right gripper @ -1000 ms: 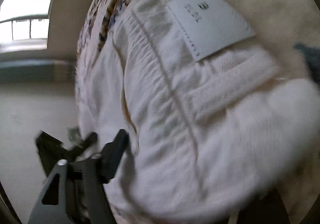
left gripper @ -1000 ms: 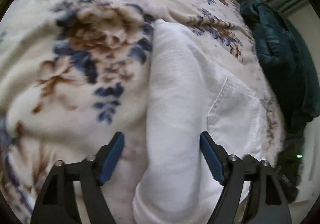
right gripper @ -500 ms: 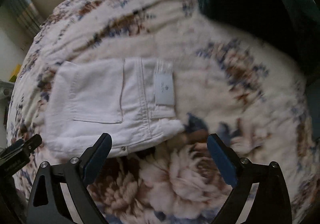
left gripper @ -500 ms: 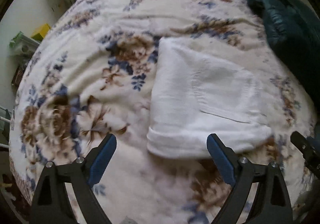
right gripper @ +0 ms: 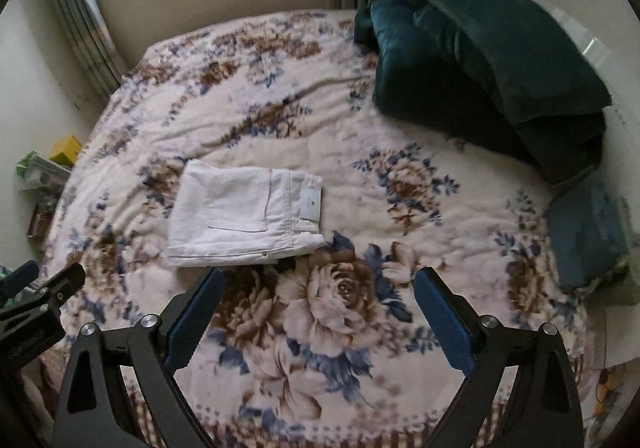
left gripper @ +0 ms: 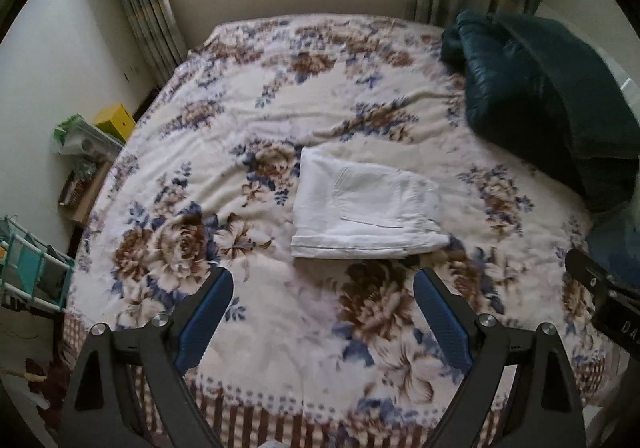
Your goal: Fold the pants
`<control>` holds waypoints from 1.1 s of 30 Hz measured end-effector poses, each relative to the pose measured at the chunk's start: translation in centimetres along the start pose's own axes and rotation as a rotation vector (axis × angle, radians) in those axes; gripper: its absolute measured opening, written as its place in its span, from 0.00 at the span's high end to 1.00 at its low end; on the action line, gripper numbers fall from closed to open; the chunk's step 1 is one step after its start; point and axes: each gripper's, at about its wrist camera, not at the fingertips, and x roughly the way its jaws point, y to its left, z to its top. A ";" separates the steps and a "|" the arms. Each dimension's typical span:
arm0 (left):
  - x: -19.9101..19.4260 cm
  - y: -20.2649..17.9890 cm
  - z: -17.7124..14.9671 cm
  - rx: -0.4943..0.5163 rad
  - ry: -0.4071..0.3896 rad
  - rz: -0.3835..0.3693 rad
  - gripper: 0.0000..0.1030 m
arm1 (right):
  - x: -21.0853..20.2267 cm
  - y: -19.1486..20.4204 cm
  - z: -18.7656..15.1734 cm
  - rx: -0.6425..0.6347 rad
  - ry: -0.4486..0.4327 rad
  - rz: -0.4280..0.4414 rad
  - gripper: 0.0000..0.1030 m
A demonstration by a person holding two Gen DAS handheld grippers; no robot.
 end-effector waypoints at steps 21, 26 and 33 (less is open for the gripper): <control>-24.8 -2.5 -5.2 -0.047 -0.206 0.031 0.10 | -30.6 -4.3 -4.8 -0.110 -0.202 0.128 0.05; -28.3 -2.8 -5.5 -0.064 -0.243 0.037 0.10 | -35.8 -5.2 -5.4 -0.133 -0.261 0.143 0.05; -30.9 -3.3 -5.6 -0.095 -0.283 0.051 0.10 | -39.0 -6.4 -5.3 -0.132 -0.268 0.178 0.05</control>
